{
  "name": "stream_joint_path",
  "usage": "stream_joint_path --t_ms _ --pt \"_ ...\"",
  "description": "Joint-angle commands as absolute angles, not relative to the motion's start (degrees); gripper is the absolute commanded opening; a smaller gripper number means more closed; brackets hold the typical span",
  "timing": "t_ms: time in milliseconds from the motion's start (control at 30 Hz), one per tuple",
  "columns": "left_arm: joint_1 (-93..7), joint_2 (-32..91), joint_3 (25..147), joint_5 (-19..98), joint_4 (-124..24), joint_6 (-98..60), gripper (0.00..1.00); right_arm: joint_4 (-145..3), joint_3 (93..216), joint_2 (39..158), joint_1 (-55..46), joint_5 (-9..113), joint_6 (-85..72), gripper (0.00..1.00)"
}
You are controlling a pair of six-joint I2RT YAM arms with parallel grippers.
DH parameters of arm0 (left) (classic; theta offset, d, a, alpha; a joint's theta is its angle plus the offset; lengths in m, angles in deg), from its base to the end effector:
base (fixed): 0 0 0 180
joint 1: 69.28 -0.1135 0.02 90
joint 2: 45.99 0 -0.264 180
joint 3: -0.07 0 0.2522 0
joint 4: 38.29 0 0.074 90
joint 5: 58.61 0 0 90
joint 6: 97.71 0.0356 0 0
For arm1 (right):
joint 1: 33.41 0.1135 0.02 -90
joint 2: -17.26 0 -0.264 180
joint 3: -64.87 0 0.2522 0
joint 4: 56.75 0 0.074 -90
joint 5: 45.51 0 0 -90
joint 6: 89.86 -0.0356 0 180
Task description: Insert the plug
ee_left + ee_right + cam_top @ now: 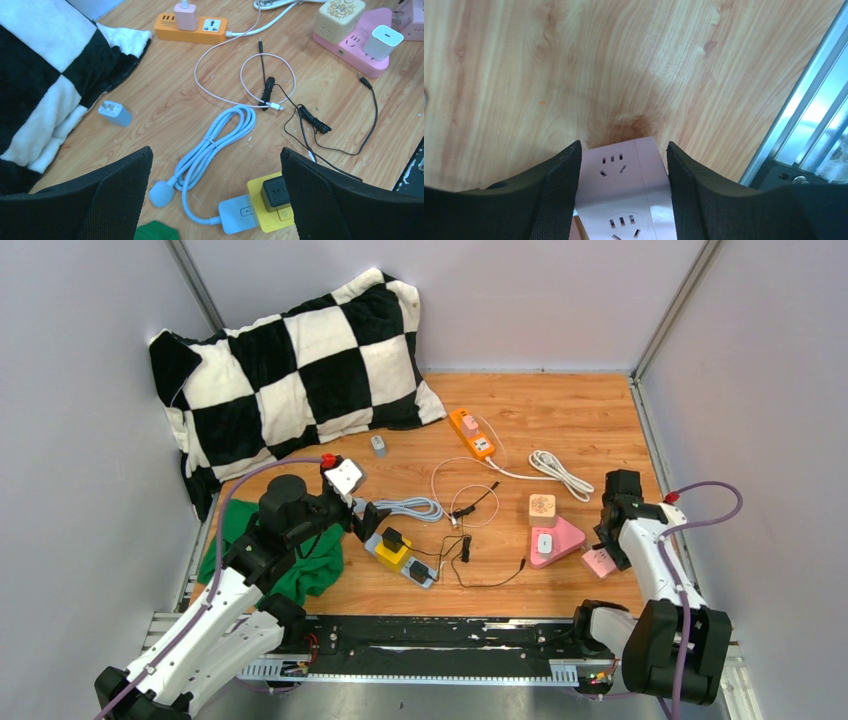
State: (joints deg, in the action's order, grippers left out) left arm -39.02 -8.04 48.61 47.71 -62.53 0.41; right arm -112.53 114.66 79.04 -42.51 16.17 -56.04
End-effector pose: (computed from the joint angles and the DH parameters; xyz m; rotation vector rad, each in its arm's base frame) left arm 0.1373 -0.0917 0.2967 0.7919 1.6511 -0.5308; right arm 0.1768 -0.0454 0.1962 1.4920 2.0935 -0.3924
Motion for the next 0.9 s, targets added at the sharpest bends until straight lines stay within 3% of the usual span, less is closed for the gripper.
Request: stream_joint_path --t_ms 0,300,367,433,600,867 --pt "-38.5 -8.7 48.1 46.2 -62.8 0.0 1.0 -115.1 117.0 76.8 -43.4 13.4 -54.7 0.38" --pt "-38.5 -10.2 47.8 45.1 -62.6 -0.1 1.0 -116.9 120.3 74.8 -43.3 13.9 -53.4 0.18" --pt "-38.5 -10.3 47.8 45.1 -62.6 -0.1 1.0 -117.7 120.6 75.2 -43.3 16.0 -53.1 0.34" --pt "-38.5 -10.4 47.8 45.4 -62.7 -0.1 1.0 -121.0 122.0 75.8 -43.3 19.6 -54.3 0.63" --pt "-38.5 -10.6 47.8 46.3 -62.6 -0.1 1.0 -127.7 125.8 75.4 -43.3 23.9 -55.9 0.99" --pt "-38.5 -11.4 47.8 47.2 -62.5 -0.2 1.0 -126.1 123.1 75.9 -43.3 28.2 -59.5 0.97"
